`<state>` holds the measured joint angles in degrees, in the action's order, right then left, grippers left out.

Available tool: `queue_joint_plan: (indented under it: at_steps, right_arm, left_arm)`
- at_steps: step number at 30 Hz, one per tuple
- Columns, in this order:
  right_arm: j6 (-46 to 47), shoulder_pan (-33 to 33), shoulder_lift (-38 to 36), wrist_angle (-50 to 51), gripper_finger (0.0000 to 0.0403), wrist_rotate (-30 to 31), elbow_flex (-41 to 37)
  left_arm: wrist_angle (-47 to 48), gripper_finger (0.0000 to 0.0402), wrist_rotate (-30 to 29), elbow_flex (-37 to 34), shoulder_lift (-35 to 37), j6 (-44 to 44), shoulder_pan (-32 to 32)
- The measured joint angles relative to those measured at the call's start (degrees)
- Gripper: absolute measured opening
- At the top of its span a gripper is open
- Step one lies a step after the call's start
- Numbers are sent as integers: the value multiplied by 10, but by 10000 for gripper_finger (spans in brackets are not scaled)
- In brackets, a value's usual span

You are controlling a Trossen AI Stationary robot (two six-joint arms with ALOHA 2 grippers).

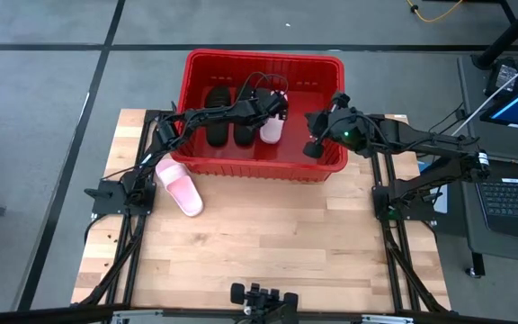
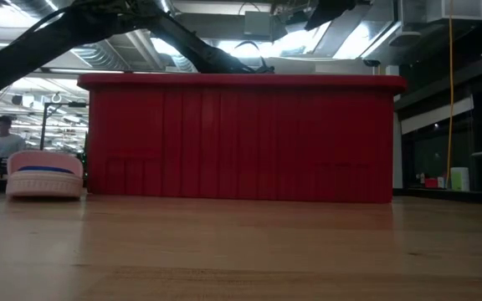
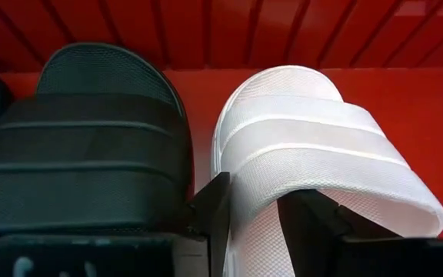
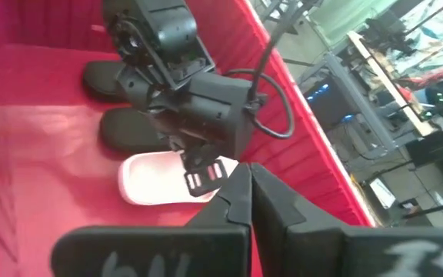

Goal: Pick and place slides into bin
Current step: Put the bottom pink slide into the red bin

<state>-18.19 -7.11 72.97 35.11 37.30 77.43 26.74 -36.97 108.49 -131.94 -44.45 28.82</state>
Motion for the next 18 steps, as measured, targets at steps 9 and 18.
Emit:
queue_joint_plan:
  at_steps: [9,18]
  right_arm:
    - [1,1,0,2,5,-16,0]
    - [1,3,0,1,5,-16,0]
  left_arm:
    - [-2,122,-9,0,0,0,0]
    - [-29,135,-16,0,0,-28,3]
